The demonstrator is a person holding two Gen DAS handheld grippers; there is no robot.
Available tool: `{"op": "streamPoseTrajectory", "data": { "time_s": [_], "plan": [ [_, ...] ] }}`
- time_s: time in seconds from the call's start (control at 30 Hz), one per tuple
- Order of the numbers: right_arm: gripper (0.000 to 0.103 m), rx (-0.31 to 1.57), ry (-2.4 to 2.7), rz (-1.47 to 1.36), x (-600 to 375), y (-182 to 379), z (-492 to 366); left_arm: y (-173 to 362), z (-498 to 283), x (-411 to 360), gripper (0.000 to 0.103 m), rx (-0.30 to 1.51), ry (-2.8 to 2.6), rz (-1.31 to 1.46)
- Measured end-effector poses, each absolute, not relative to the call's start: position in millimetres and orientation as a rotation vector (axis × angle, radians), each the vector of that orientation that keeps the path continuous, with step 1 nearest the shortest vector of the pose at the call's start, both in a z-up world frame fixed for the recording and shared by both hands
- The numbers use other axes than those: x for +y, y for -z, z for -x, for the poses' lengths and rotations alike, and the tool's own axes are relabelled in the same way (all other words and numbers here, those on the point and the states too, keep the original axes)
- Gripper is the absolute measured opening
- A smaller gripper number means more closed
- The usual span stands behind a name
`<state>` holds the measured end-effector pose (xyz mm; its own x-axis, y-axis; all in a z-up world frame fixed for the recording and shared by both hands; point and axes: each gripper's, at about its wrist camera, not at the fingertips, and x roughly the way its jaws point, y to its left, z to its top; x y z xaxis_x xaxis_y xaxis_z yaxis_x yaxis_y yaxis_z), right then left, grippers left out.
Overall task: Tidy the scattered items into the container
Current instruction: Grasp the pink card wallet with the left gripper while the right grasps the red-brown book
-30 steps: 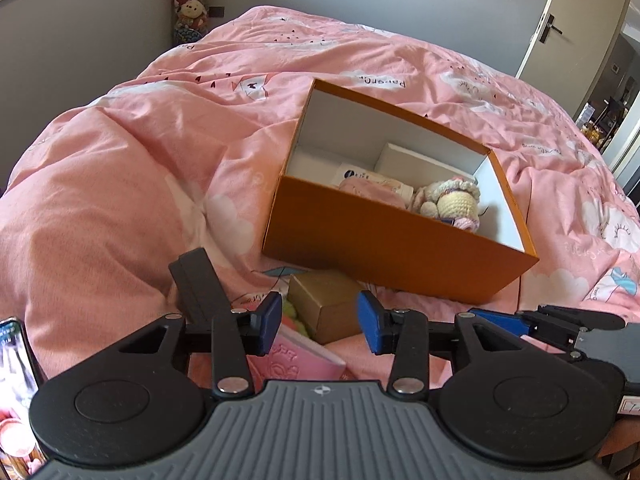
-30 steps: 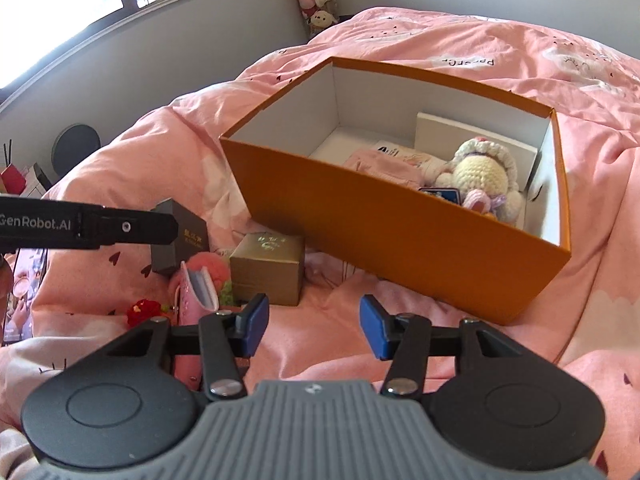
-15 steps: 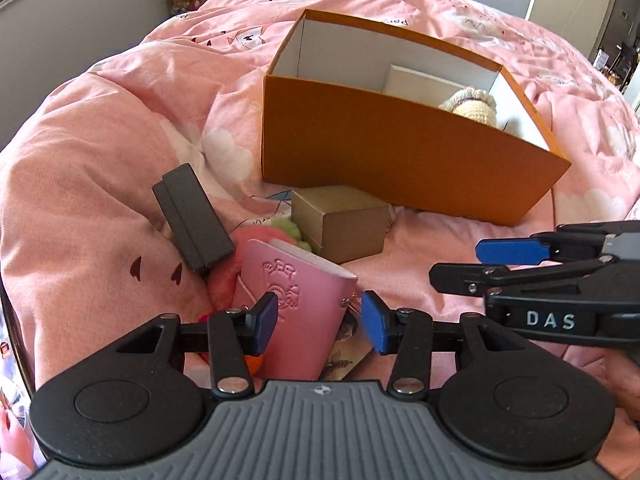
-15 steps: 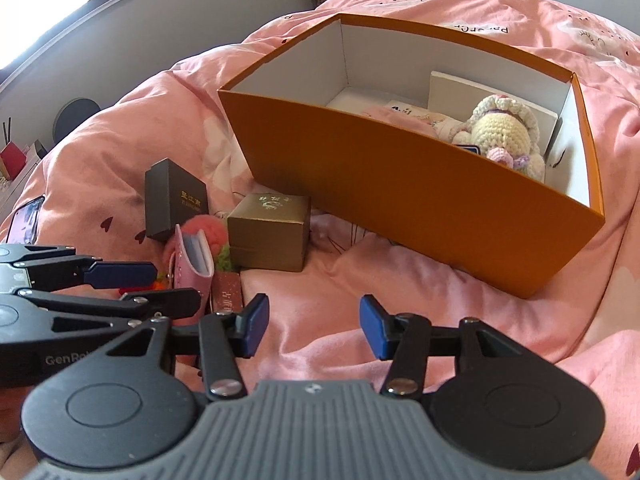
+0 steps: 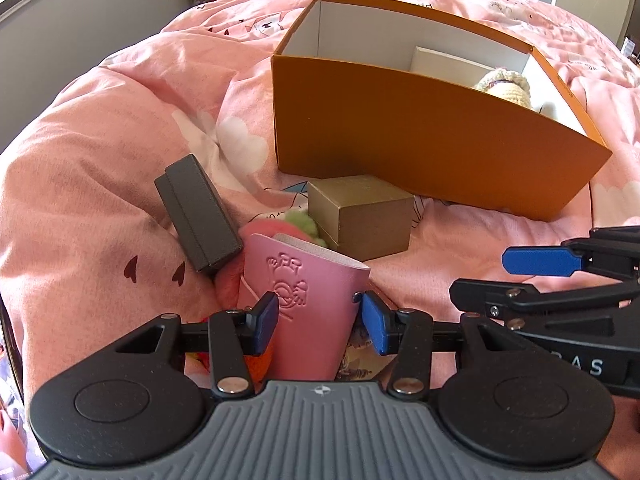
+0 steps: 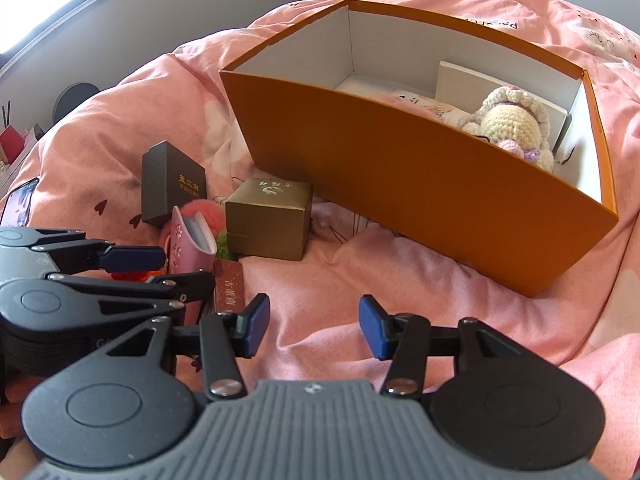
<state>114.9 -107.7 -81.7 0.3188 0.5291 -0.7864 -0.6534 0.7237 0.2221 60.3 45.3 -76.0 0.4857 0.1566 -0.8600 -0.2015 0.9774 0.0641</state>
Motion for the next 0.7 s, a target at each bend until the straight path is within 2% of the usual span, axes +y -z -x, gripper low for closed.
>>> {"op": "streamPoseTrajectory", "data": {
  "time_s": [0.13, 0.2, 0.6, 0.63, 0.67, 0.7],
  "plan": [
    [0.053, 0.966, -0.797, 0.161, -105, 81, -112, 75, -59, 48, 0.053, 1.032, -0.227, 0.065],
    [0.053, 0.964, -0.795, 0.164, -104, 81, -112, 73, -58, 47, 0.048, 1.026, -0.227, 0.062],
    [0.053, 0.949, -0.832, 0.181, -101, 79, -106, 56, -33, 57, 0.032, 0.984, -0.266, 0.105],
    [0.053, 0.951, -0.837, 0.180, -101, 79, -106, 56, -32, 58, 0.027, 0.989, -0.279, 0.112],
    [0.053, 0.953, -0.847, 0.177, -101, 79, -105, 57, -31, 59, 0.017, 0.998, -0.315, 0.103],
    [0.052, 0.954, -0.858, 0.174, -100, 79, -105, 58, -29, 61, 0.017, 0.991, -0.333, 0.103]
  ]
}}
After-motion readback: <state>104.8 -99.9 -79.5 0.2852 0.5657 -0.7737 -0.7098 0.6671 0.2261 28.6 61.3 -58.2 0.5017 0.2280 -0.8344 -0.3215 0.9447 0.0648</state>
